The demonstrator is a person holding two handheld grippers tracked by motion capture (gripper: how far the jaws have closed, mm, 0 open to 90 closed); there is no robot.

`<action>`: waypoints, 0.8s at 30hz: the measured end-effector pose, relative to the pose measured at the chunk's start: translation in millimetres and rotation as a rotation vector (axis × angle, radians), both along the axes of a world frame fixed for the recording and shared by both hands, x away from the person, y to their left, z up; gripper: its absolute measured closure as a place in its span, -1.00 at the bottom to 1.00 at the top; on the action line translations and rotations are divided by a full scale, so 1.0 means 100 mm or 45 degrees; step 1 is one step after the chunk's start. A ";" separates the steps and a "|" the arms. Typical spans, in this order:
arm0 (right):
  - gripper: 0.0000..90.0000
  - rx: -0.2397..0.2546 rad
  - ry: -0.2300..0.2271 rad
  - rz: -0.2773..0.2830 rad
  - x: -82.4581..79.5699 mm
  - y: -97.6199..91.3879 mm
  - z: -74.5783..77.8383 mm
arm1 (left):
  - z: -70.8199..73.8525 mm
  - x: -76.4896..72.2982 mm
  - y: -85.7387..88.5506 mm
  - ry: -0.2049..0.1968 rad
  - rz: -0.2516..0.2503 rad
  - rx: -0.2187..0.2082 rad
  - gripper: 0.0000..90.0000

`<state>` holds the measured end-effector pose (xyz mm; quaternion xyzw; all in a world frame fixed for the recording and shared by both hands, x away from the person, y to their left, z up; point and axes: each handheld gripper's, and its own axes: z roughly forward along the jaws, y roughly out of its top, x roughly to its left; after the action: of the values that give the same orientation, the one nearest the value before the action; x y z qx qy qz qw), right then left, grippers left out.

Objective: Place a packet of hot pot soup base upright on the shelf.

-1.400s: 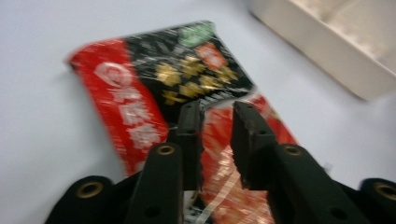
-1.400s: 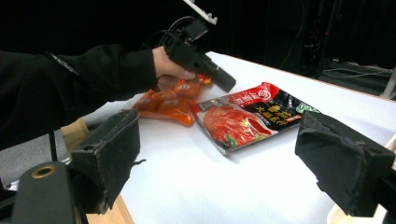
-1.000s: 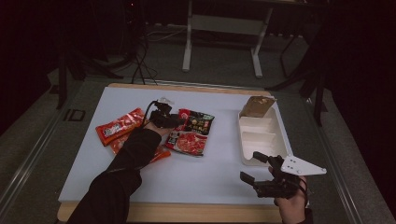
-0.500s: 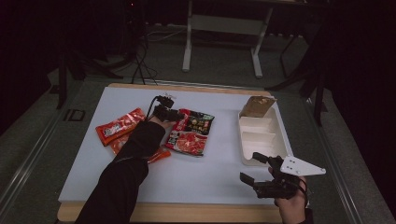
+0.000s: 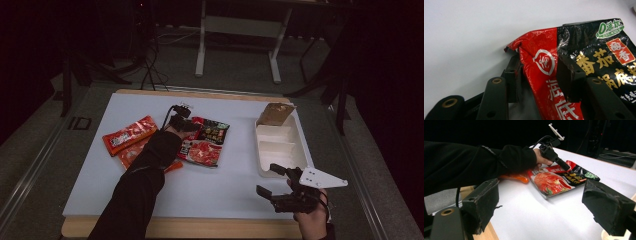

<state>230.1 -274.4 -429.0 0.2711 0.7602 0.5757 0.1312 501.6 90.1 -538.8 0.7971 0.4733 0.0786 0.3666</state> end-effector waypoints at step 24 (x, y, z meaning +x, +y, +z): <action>-0.68 -0.010 -0.026 -0.003 0.00 0.00 0.02 | 0.39 -0.24 -0.13 -0.095 0.118 -0.025 0.96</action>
<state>230.5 -274.3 -426.7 0.2655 0.7607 0.5754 0.1407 477.6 77.5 -500.0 0.7672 0.4965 0.1208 0.3877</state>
